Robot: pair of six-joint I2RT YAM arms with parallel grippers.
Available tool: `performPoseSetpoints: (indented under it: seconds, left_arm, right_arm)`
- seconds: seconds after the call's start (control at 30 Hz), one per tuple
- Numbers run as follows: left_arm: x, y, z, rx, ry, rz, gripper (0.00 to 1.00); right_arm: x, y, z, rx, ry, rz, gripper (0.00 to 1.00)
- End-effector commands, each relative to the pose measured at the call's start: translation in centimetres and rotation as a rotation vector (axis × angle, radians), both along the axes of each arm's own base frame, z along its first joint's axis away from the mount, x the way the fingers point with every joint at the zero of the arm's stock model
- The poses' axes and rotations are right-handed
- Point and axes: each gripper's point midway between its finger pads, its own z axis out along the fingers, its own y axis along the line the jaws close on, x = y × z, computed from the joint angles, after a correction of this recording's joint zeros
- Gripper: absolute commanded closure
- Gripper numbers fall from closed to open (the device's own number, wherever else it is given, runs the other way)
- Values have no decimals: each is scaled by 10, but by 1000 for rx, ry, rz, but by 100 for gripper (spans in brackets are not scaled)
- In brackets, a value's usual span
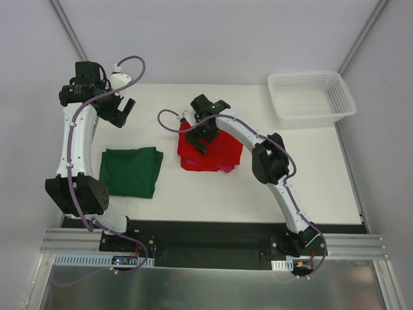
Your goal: Fold and stack the t-shirts
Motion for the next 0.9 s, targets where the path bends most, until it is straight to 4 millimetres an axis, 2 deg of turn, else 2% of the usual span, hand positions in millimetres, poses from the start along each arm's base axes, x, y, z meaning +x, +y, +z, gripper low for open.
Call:
performPoseSetpoints:
  seconds: [0.0,0.27,0.87]
  left_arm:
    - [-7,2,8,-1,-18,5,5]
    - [-8,2,7,-4,-13,6,5]
    - [-8,1,3,-7,-4,7,5]
  right_arm:
    - [32,-8,-10,-18,-80,-22,0]
    - [58,-10,-13,-33,-175,10,0]
    - [85,-9,-12,-59,-297,57,0]
